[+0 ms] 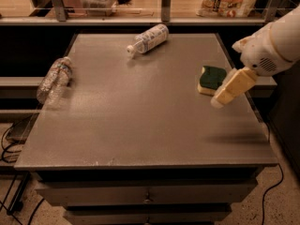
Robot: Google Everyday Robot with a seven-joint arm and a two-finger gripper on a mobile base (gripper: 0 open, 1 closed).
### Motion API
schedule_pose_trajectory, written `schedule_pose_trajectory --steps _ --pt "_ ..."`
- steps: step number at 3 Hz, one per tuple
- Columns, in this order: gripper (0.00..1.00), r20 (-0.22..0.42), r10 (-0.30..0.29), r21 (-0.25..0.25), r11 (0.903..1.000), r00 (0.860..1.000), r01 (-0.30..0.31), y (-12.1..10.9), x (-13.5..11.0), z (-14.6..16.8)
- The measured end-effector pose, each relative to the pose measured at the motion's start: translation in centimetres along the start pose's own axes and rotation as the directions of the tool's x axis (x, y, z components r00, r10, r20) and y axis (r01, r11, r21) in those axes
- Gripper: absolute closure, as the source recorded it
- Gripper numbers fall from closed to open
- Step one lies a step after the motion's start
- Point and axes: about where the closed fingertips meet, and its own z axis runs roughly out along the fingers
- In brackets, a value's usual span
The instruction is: Move sponge near water bottle
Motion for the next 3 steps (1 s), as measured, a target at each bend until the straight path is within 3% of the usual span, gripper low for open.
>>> schedule_pose_trajectory --steps 1,2,3 --pt "0.0 0.037 0.049 0.022 0.9985 0.998 -0.049 -2.2 0.7 2.6" --pt "0.0 0.126 0.196 -0.001 0.9802 0.972 -0.198 -4.5 2.9 5.9" --pt "0.0 0.172 0.288 -0.03 0.9574 0.942 -0.287 -5.5 4.0 7.7"
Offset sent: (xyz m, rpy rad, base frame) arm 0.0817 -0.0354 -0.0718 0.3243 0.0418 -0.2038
